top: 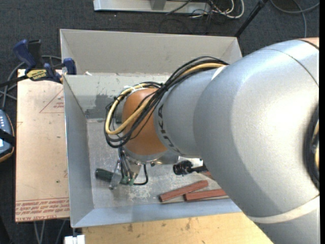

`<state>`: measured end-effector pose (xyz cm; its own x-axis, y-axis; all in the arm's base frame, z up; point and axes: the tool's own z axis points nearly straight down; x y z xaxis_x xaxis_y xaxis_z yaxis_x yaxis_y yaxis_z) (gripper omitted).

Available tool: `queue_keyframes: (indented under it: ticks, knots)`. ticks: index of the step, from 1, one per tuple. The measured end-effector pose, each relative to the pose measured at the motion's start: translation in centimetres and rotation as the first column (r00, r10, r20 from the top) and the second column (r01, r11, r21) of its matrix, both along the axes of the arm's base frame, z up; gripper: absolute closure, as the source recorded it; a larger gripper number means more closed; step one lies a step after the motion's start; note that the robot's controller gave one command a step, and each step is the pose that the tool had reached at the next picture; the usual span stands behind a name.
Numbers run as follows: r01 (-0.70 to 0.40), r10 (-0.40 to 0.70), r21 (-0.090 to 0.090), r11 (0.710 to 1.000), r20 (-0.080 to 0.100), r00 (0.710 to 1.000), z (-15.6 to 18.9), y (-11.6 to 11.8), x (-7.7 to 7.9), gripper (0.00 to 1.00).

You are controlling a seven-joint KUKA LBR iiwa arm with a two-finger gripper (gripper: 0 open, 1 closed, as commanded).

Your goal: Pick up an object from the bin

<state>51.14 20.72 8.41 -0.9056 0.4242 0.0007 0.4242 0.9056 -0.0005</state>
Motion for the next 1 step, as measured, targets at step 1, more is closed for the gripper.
queue_keyframes:
  ticks: [1]
  knots:
    - [-0.026, 0.026, 0.004, 1.0, 0.01, 1.0, 12.7, 0.27, 2.23, 1.0]
